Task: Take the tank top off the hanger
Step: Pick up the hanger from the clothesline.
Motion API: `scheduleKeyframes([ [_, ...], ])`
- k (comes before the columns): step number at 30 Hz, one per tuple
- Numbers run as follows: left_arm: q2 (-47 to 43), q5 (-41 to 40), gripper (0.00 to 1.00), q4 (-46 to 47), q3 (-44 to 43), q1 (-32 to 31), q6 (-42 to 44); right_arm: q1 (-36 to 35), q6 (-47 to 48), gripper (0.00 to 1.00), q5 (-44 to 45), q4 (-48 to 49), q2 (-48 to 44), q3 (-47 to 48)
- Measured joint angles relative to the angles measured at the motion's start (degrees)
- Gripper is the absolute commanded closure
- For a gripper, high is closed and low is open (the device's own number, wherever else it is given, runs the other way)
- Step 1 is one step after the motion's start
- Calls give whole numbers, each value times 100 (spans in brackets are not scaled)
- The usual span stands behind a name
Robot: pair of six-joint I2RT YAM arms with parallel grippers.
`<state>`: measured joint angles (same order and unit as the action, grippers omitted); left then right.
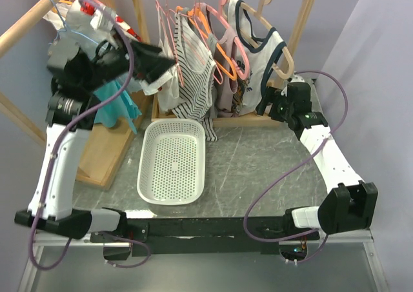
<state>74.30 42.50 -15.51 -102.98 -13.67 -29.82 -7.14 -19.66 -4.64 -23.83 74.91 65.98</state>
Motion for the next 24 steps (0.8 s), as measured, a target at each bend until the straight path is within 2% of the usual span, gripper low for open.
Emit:
scheduleKeyframes([
  [4,765,-1790,1,-649,-796,-610,632,0,7,0,15,-79,76,144],
  [6,1080,-2658,0,-1003,-745,-866,802,0,20,0,37,-116,9,153],
  [13,2092,-4962,1,-1714,-713,-1233,973,0,92,0,70,-184,-332,153],
  [19,2199,-5849,1,-1606,-616,-1303,1025,0,129,0,122,-201,-507,166],
  [24,2190,-6065,1,-1333,-533,-1305,1051,0,133,0,166,-254,-509,175],
])
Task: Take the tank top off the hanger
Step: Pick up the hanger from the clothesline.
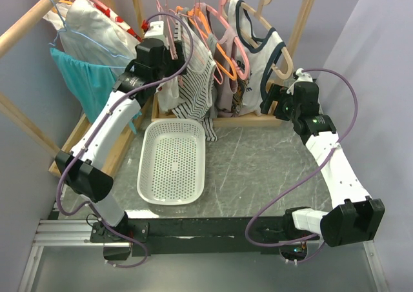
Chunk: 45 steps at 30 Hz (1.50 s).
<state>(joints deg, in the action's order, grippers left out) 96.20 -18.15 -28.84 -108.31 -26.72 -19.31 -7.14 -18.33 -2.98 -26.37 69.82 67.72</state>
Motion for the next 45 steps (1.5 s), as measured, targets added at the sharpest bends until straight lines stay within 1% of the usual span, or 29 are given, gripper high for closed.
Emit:
scheduleKeyframes([
  [1,-11,0,7,79,52,-2,13,0,0,0,7,-2,0,0],
  [3,-37,22,26,205,197,-7,24,0,0,0,22,-7,0,0],
  [4,-37,31,34,225,238,-9,42,0,-2,0,28,-13,0,0],
  [5,-37,37,39,256,262,-11,39,0,-2,0,33,-17,0,0],
  [7,-37,70,40,315,299,-11,74,0,-2,0,37,-28,0,0],
  [9,-39,94,44,398,299,-11,105,0,-2,0,37,-28,0,0],
  [12,-50,133,54,490,304,-11,109,0,-4,0,37,-28,0,0],
  [13,-59,136,59,511,306,-11,107,0,-4,0,37,-28,0,0],
  [14,-68,142,72,535,308,-11,116,0,-4,0,35,-28,0,0],
  [15,-76,151,87,551,308,-11,131,0,-4,0,37,-28,0,0],
  [16,-83,160,99,557,308,-11,120,0,-4,0,37,-28,0,0],
  [29,-219,317,99,466,330,-11,232,0,-28,0,13,-33,-37,-50],
  [32,-321,393,99,337,321,-11,280,0,-31,0,13,-39,-72,-68],
  [40,-527,579,99,-317,-107,-9,361,0,-50,0,-9,-44,-101,-68],
  [45,-719,697,99,-656,-153,17,382,0,-50,0,-9,-70,-175,-68],
])
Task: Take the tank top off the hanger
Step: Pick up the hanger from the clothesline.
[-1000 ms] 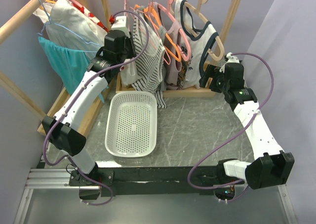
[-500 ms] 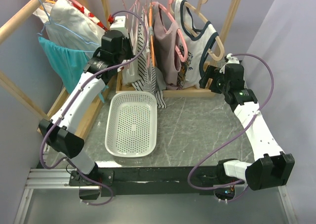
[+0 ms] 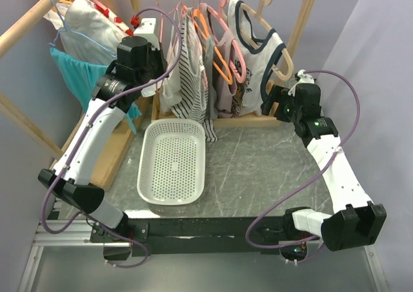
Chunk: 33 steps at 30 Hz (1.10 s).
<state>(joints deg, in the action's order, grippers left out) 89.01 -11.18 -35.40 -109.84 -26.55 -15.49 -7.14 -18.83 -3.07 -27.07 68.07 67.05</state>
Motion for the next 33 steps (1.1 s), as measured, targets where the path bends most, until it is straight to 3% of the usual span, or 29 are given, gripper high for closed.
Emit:
scheduleKeyframes([
  [11,-1676,389,99,-74,1123,-35,131,0,-114,0,-11,-92,-317,7],
  [23,-1410,562,99,-114,870,-33,291,0,-234,0,-83,-160,-693,7],
  [33,-2389,1718,99,-787,684,-33,713,0,-188,0,-114,-507,-791,592],
])
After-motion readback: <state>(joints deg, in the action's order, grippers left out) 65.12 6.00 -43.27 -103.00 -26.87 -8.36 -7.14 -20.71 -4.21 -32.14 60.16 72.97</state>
